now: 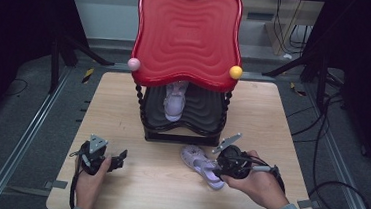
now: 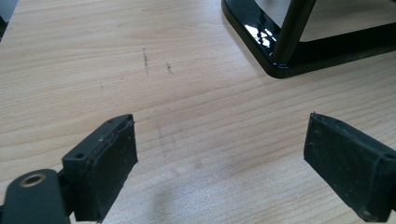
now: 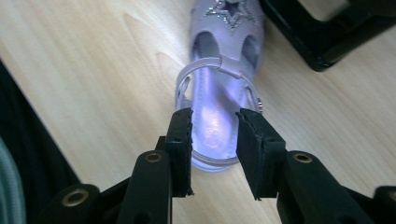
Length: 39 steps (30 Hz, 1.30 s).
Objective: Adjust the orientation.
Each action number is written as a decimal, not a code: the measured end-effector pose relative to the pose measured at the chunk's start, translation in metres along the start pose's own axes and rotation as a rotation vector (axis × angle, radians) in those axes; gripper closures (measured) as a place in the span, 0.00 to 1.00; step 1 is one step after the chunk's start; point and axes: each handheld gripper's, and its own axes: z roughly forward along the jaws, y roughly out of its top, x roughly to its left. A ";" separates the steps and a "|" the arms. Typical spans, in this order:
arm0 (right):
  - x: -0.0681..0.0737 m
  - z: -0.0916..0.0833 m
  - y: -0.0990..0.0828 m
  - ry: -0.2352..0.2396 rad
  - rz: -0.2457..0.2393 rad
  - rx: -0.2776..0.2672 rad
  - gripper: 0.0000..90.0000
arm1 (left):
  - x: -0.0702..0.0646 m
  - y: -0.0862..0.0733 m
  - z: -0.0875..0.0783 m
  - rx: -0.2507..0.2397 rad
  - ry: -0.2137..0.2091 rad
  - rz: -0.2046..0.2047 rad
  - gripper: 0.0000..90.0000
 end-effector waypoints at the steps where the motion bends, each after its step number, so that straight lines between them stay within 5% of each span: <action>1: 0.005 0.003 0.002 0.009 -0.008 0.008 0.71 | 0.000 0.000 0.000 0.000 0.000 -0.001 0.10; 10: 0.017 0.029 0.007 0.043 -0.012 0.062 0.65 | 0.001 0.000 0.000 0.000 -0.001 -0.001 0.10; 19: 0.018 0.062 0.009 0.034 -0.020 0.146 0.77 | 0.001 0.000 0.001 0.002 0.000 0.000 0.10; 39: 0.013 0.071 0.011 0.047 -0.015 0.174 0.95 | 0.001 0.000 0.000 0.001 0.001 0.000 0.10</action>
